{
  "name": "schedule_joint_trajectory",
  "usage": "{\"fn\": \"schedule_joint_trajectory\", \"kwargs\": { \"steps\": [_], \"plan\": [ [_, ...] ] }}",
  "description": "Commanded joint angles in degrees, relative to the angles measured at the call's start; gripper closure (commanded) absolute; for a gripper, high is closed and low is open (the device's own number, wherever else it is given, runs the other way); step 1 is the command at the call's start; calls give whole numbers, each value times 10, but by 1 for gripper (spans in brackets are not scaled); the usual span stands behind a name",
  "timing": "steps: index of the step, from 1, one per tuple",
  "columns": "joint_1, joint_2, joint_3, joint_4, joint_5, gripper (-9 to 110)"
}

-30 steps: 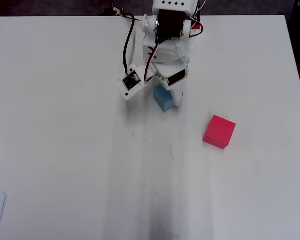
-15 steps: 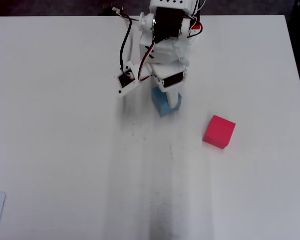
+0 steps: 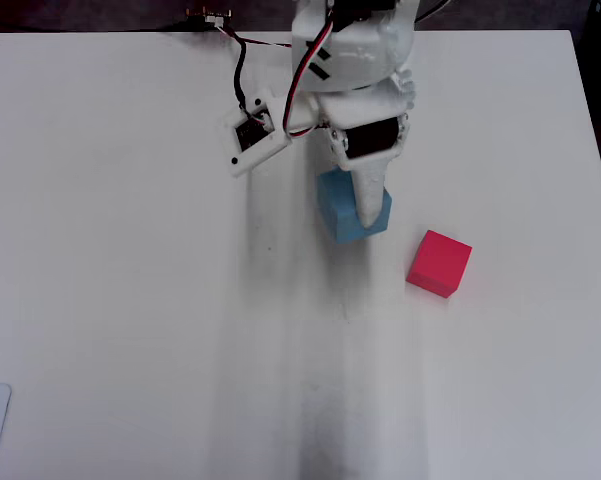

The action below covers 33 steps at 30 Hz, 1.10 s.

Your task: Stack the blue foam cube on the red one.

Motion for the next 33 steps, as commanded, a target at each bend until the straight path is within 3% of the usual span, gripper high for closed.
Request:
{"fn": "schedule_joint_trajectory", "kwargs": {
  "steps": [1,13,33],
  "plan": [
    [-32,-7,-85,21,18,80],
    [-170,-161,-236,88,124,81],
    [-178,-268,-172,52,152,81]
  ]
}}
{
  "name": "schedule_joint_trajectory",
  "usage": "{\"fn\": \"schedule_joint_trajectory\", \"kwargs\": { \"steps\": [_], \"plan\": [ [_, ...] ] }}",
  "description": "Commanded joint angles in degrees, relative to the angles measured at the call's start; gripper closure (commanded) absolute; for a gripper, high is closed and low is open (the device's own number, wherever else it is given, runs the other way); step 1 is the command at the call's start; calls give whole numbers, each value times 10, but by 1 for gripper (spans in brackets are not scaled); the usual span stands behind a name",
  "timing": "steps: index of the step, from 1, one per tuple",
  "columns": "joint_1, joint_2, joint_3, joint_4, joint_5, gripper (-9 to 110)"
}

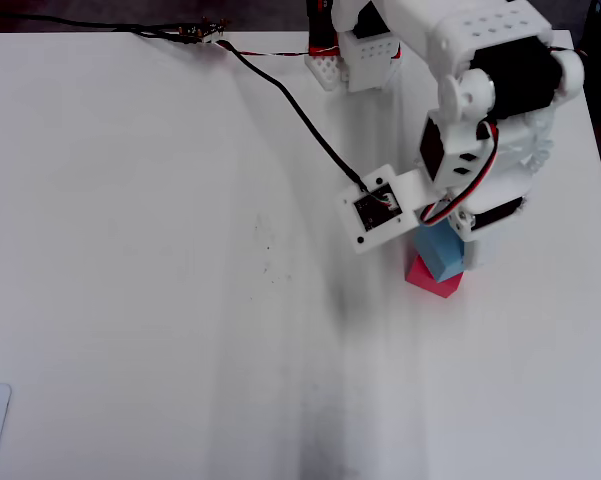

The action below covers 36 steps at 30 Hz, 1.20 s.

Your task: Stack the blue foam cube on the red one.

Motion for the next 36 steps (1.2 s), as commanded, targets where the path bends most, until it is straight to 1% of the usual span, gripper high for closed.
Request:
{"fn": "schedule_joint_trajectory", "kwargs": {
  "steps": [1,16,18,21,26,36],
  "plan": [
    [6,4,19,-14,3,81],
    [15,3,62,-53,4,80],
    [15,7,63,-52,4,79],
    [15,18,63,-50,4,73],
    [15,45,75,-47,4,69],
    [11,156,112,-49,4,68]
  ]
}}
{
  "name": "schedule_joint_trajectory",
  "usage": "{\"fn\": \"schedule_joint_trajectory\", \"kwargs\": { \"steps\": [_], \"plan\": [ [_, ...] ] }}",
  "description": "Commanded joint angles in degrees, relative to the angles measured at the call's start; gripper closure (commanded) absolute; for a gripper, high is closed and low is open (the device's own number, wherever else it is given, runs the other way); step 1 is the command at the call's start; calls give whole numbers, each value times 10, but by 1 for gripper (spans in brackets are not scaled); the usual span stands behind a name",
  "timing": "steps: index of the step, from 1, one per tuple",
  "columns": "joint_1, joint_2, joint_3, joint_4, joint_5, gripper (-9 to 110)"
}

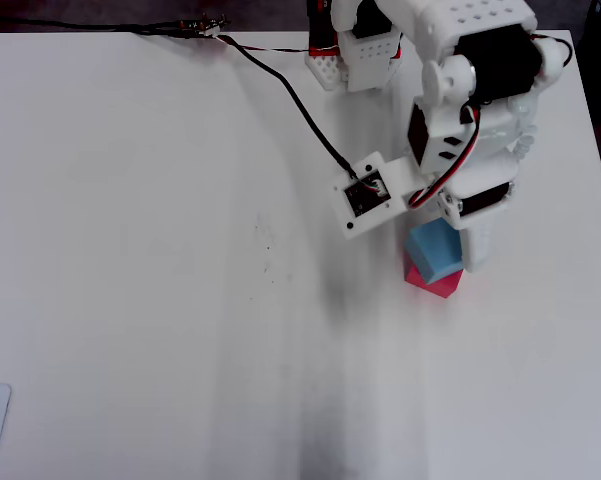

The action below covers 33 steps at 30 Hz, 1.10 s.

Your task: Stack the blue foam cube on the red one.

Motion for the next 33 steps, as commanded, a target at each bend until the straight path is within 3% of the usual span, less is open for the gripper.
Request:
{"fn": "schedule_joint_trajectory", "kwargs": {
  "steps": [1,15,23,33],
  "plan": [
    [1,84,14,-4,4,68],
    [30,467,374,-205,9,78],
    [43,600,609,-369,21,82],
    [15,774,809,-461,21,83]
  ]
}}
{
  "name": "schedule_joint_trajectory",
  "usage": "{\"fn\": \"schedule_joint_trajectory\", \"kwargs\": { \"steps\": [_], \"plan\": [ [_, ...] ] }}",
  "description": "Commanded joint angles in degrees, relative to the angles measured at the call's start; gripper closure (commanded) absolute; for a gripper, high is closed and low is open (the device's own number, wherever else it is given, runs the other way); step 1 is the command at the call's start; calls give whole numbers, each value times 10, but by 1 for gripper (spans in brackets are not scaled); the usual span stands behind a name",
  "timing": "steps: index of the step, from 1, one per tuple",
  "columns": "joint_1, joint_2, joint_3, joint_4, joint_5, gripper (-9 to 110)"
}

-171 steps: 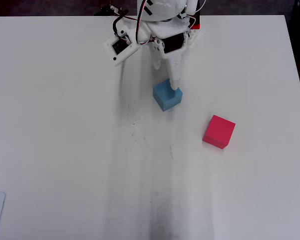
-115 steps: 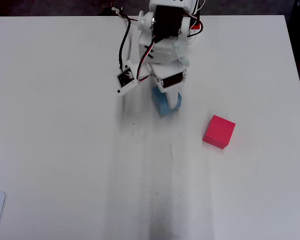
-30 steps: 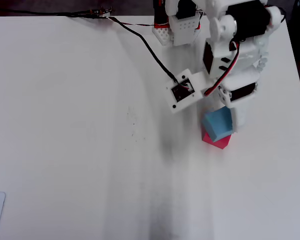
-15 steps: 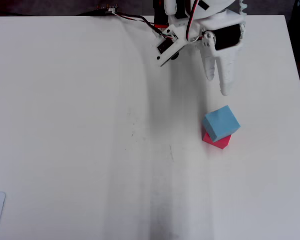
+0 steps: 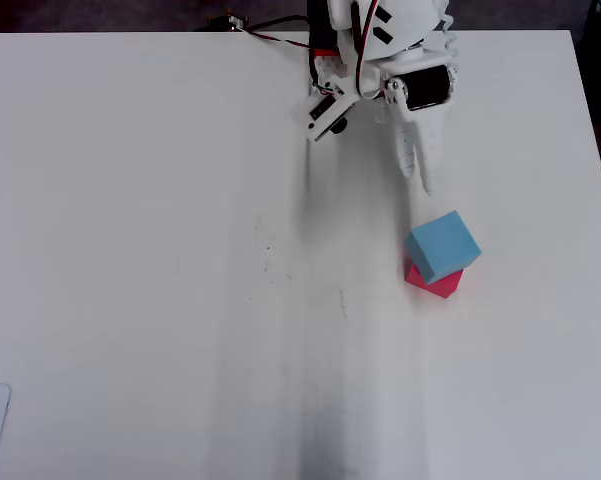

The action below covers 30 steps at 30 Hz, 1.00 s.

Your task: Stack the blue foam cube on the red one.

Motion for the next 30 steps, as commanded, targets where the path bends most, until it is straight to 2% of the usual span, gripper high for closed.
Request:
{"fn": "schedule_joint_trajectory", "kwargs": {
  "steps": [1,20,30],
  "plan": [
    [-11,62,38,-14,4,83],
    [4,308,215,-14,4,86],
    [4,308,220,-27,4,85]
  ]
}}
